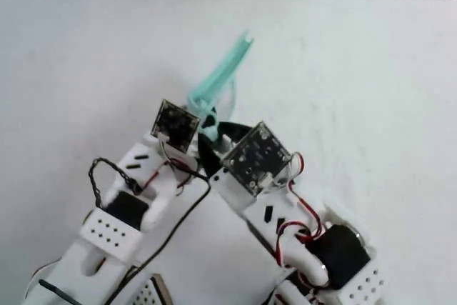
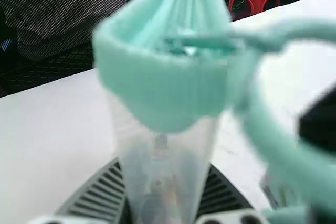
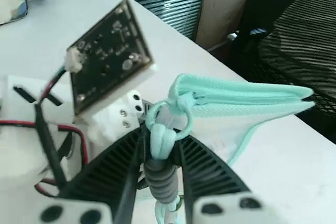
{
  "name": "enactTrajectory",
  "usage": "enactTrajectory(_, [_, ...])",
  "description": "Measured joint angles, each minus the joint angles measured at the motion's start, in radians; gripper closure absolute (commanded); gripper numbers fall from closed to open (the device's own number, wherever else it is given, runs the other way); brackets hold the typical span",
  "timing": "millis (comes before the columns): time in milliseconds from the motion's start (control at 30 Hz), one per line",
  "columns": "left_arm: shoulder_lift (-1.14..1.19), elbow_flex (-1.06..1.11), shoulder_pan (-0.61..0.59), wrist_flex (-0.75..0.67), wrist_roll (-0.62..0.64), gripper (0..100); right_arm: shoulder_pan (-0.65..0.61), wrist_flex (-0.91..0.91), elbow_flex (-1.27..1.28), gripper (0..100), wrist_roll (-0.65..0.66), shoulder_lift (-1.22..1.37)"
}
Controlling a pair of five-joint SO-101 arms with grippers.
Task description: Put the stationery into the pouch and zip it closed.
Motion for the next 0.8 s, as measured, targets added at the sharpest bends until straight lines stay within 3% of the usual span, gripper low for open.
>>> enactTrajectory(200, [-0.003, 0.009, 0.006, 0.000, -0.002, 97, -0.064, 0.167, -0.118, 98.1, 0.092, 0.003])
enactTrajectory(400, [-0.003, 0.009, 0.006, 0.000, -0.002, 97, -0.071, 0.193, -0.141, 95.6, 0.100, 0.003])
enactTrajectory(567, [-0.002, 0.009, 0.003, 0.000, -0.002, 97, 0.051, 0.164, -0.153, 68.6, 0.066, -0.006])
enactTrajectory(667, [-0.002, 0.009, -0.028, -0.002, 0.003, 97, 0.175, 0.160, -0.164, 70.8, -0.041, -0.021])
enactTrajectory(800, [0.000, 0.009, -0.095, -0.035, 0.003, 98, 0.313, 0.160, -0.166, 71.8, -0.080, -0.009])
